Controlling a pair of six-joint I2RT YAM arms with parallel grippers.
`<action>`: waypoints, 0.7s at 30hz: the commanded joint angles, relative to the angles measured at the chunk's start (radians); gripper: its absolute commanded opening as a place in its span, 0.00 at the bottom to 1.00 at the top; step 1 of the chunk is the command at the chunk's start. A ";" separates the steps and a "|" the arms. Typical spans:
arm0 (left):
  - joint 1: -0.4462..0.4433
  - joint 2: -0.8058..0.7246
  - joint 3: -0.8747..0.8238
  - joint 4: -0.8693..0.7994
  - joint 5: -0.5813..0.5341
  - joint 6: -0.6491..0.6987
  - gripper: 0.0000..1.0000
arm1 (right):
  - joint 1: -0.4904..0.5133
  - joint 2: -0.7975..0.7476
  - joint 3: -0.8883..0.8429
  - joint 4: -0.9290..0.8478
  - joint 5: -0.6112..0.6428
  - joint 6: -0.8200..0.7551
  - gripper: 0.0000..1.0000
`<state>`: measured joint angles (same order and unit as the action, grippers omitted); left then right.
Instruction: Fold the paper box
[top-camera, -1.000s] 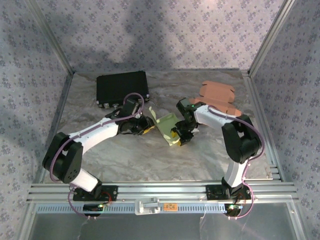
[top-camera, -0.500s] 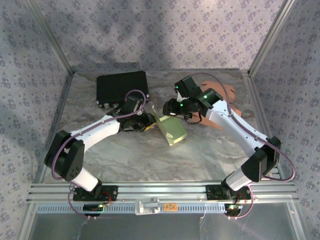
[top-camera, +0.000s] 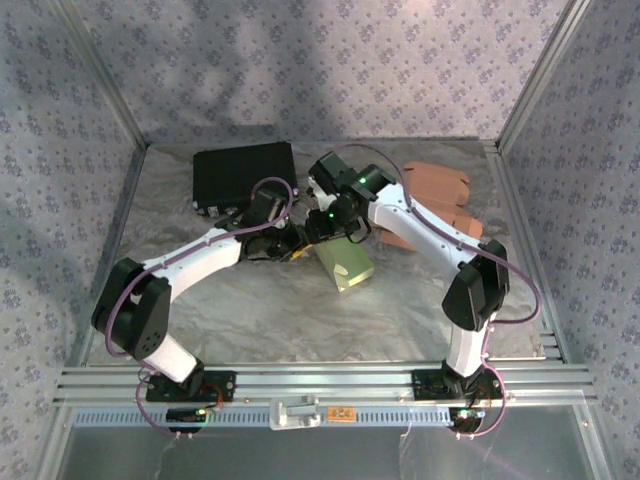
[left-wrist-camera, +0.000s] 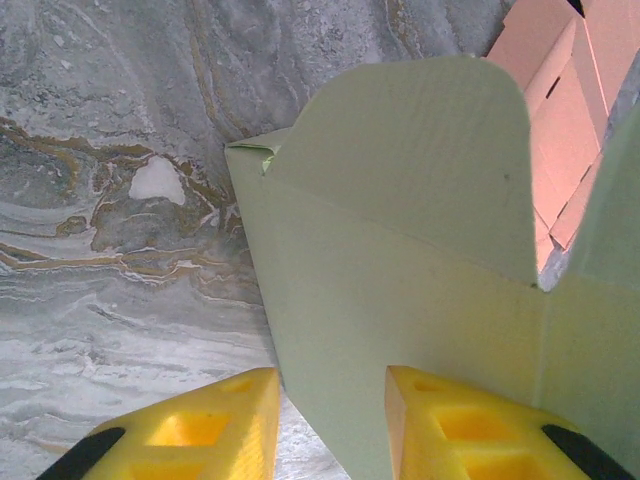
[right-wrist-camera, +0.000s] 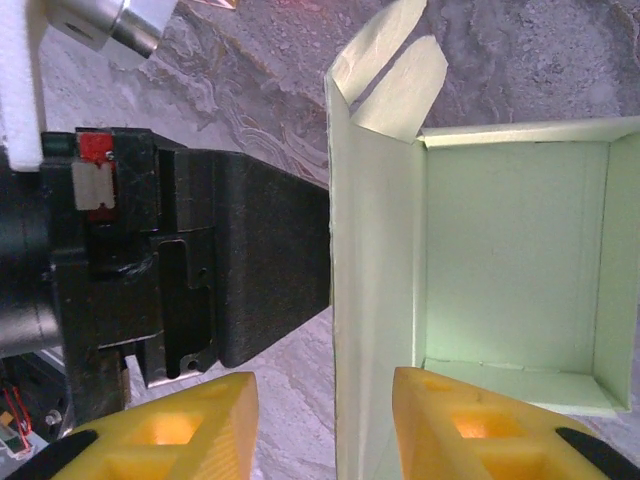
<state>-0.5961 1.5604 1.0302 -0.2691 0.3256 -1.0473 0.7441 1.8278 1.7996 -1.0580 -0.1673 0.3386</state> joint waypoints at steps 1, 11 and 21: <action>-0.004 0.008 0.030 -0.015 0.000 0.021 0.34 | 0.006 0.030 0.039 -0.058 0.029 -0.021 0.38; -0.006 0.005 0.056 -0.050 -0.009 0.043 0.35 | 0.005 0.079 0.092 -0.065 0.059 0.042 0.10; -0.008 -0.167 0.126 -0.306 -0.208 0.126 0.42 | -0.024 0.033 0.110 -0.039 0.145 0.416 0.00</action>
<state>-0.5980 1.4925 1.1080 -0.4477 0.2184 -0.9760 0.7353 1.8927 1.8713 -1.0924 -0.0822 0.5571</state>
